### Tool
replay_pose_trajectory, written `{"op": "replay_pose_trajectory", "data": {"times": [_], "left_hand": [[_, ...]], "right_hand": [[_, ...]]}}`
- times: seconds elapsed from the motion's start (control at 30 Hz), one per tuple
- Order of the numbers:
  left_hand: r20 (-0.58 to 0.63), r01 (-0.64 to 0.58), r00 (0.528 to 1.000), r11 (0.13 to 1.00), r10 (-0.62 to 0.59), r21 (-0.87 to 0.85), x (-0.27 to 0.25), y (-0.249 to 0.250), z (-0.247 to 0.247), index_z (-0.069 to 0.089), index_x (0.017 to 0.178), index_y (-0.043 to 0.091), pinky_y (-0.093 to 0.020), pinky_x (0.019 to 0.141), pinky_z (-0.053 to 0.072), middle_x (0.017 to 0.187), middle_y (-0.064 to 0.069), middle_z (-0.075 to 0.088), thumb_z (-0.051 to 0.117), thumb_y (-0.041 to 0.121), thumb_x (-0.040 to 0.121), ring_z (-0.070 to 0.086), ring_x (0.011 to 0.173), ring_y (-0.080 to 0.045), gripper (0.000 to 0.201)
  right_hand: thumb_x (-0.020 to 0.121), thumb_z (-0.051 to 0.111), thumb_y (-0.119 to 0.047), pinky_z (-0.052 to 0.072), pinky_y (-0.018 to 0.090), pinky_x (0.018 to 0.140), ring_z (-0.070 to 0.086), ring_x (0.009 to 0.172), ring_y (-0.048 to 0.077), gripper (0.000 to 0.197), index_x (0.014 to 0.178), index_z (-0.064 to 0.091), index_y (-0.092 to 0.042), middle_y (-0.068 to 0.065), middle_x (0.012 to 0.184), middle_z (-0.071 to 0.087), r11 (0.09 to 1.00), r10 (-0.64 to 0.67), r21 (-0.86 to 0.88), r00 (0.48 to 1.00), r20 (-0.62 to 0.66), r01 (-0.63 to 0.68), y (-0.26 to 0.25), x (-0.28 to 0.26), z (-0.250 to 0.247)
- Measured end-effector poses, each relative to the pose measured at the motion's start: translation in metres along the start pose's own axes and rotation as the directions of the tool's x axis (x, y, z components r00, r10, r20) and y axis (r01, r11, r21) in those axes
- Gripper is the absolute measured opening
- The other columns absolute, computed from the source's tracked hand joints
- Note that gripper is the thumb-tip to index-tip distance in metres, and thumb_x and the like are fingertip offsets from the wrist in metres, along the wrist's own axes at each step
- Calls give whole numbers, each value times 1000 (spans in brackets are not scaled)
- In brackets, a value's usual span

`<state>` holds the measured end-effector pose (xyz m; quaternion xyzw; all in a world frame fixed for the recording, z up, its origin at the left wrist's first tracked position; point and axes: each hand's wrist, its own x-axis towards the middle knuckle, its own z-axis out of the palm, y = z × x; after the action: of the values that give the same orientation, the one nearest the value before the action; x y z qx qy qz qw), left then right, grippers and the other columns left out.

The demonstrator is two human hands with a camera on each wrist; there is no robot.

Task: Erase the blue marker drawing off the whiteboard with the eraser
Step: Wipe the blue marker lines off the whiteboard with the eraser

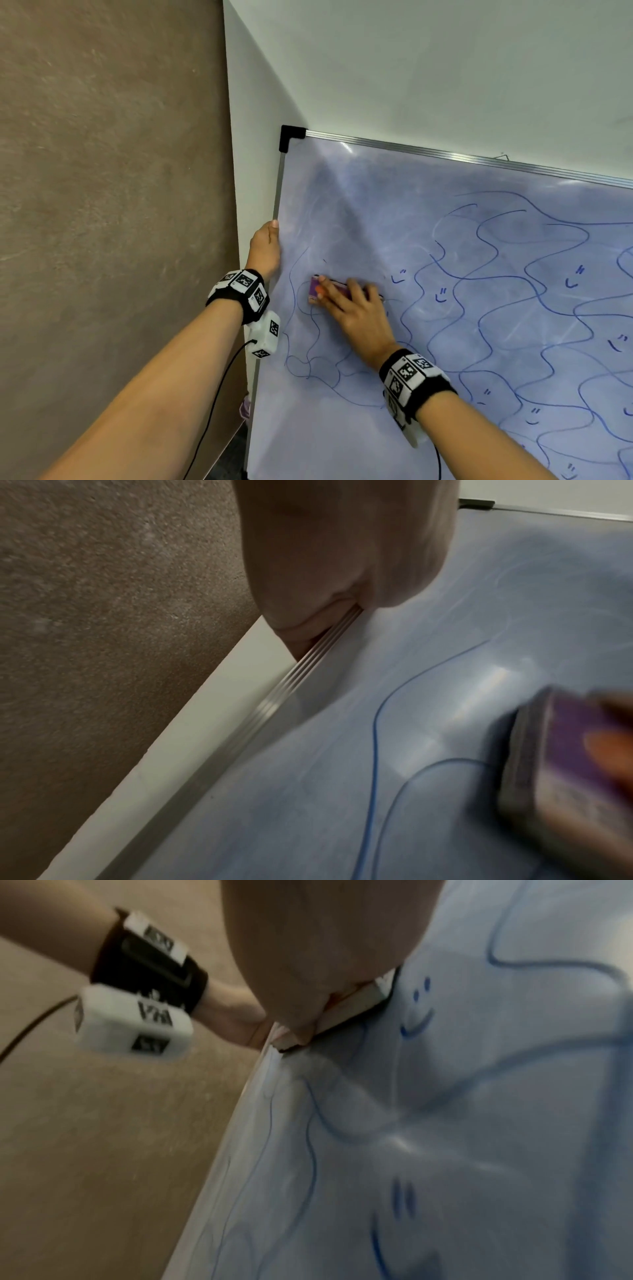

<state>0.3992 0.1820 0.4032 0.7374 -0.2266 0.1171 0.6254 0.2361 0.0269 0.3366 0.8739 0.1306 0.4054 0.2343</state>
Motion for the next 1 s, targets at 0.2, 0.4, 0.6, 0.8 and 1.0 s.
{"op": "replay_pose_trajectory", "data": {"times": [0.2, 0.4, 0.6, 0.8, 1.0], "left_hand": [[9, 20, 1000, 1000, -20, -22, -1, -9, 0, 56, 94, -4, -39, 86, 47, 93, -17, 62, 26, 25, 106, 54, 86, -21, 43], [25, 0, 1000, 1000, 1, -21, -4, -7, -2, 54, 88, 8, -15, 73, 43, 88, -5, 59, 25, 21, 106, 53, 78, -13, 37], [17, -12, 1000, 1000, 13, -22, -1, -13, -1, 54, 82, 5, -16, 72, 44, 80, -2, 58, 27, 21, 106, 52, 74, -12, 40], [36, 8, 999, 1000, -8, -8, -3, -15, -3, 57, 89, -2, -32, 78, 43, 88, -12, 60, 27, 22, 106, 52, 81, -20, 42], [43, 12, 999, 1000, -11, -4, -4, -21, -4, 57, 91, -5, -35, 80, 46, 91, -19, 62, 26, 22, 106, 54, 82, -21, 43]], "right_hand": [[81, 45, 0, 33, 45, 78, 43, 100, 33, 54, 127, 58, -25, 3, 141, 50, 979, 203, 23, 977, -70, -201, 12, 38, -17], [72, 71, -2, 41, 48, 80, 42, 105, 37, 57, 125, 61, -21, 6, 140, 51, 1000, -10, 10, 1000, 13, 9, -3, 13, -3], [80, 52, -4, 31, 44, 79, 42, 102, 34, 53, 128, 58, -25, 3, 142, 49, 980, 196, 44, 979, -58, -194, 16, 56, -18], [80, 50, -9, 33, 44, 77, 43, 104, 35, 46, 122, 63, -25, 3, 141, 51, 998, 45, -41, 999, 14, -44, -7, 48, -4], [69, 73, -12, 33, 46, 80, 44, 106, 35, 55, 122, 63, -24, 4, 140, 51, 1000, -6, -10, 996, 93, 7, -10, 55, -4]]}}
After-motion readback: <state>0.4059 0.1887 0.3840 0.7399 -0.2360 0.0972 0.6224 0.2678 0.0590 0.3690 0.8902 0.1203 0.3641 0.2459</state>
